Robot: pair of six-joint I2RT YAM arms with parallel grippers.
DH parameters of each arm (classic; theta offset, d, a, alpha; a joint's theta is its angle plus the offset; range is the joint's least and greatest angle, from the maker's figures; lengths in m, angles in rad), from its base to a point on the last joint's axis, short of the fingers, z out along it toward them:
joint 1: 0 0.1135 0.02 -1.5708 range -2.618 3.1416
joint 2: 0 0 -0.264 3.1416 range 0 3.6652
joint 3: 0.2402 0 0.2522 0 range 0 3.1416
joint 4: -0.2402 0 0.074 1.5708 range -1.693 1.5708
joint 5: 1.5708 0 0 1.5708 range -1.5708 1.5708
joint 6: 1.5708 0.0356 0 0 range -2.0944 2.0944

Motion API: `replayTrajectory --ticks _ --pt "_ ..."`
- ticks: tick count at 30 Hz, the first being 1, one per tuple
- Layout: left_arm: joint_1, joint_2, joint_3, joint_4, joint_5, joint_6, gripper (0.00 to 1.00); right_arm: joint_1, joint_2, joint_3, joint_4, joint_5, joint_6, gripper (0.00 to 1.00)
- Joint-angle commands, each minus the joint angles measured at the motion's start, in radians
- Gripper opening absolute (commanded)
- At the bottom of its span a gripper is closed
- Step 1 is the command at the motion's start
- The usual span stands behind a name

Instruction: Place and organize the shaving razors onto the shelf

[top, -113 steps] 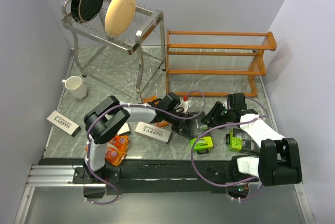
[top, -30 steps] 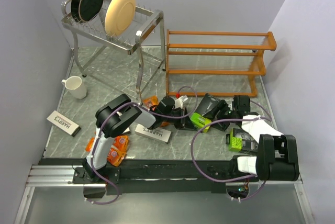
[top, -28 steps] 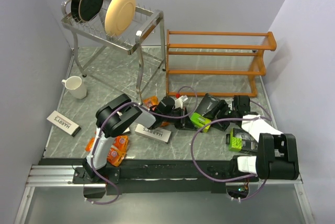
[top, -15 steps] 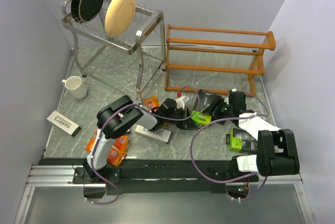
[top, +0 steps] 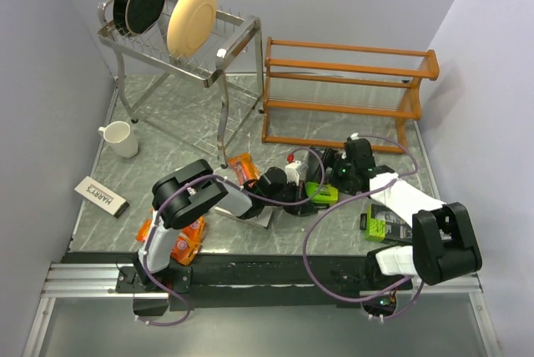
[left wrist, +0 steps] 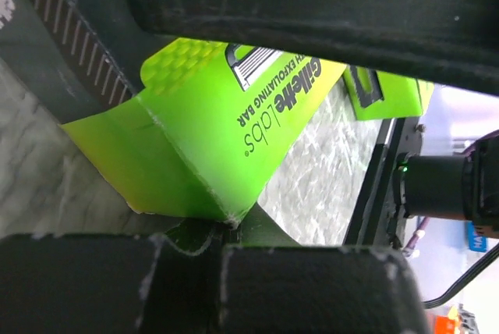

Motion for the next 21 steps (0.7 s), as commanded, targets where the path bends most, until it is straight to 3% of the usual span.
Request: replayTrajectory --ticks 1,5,8,14,18,21 --pt "-0.071 -0.047 -0.024 -0.097 0.060 0.092 0.01 0.070 0.059 0.121 0.035 0.055 0.067 1.00" --pt "-0.076 -0.090 -0.057 -0.105 0.035 0.095 0.41 0.107 0.135 0.193 -0.002 0.126 0.047 1.00" --pt "-0.076 -0.156 -0.075 -0.140 0.018 0.129 0.55 0.148 0.114 0.203 -0.023 0.144 0.061 1.00" --pt "-0.022 -0.341 -0.146 -0.229 0.027 0.144 0.72 0.210 0.103 0.238 -0.069 0.175 0.106 1.00" --pt "0.049 -0.543 -0.228 -0.364 -0.066 0.149 0.78 0.225 0.140 0.296 -0.097 0.253 0.112 1.00" --pt "0.133 -0.670 -0.194 -0.532 -0.107 0.197 0.83 0.225 0.156 0.331 -0.123 0.270 0.135 1.00"
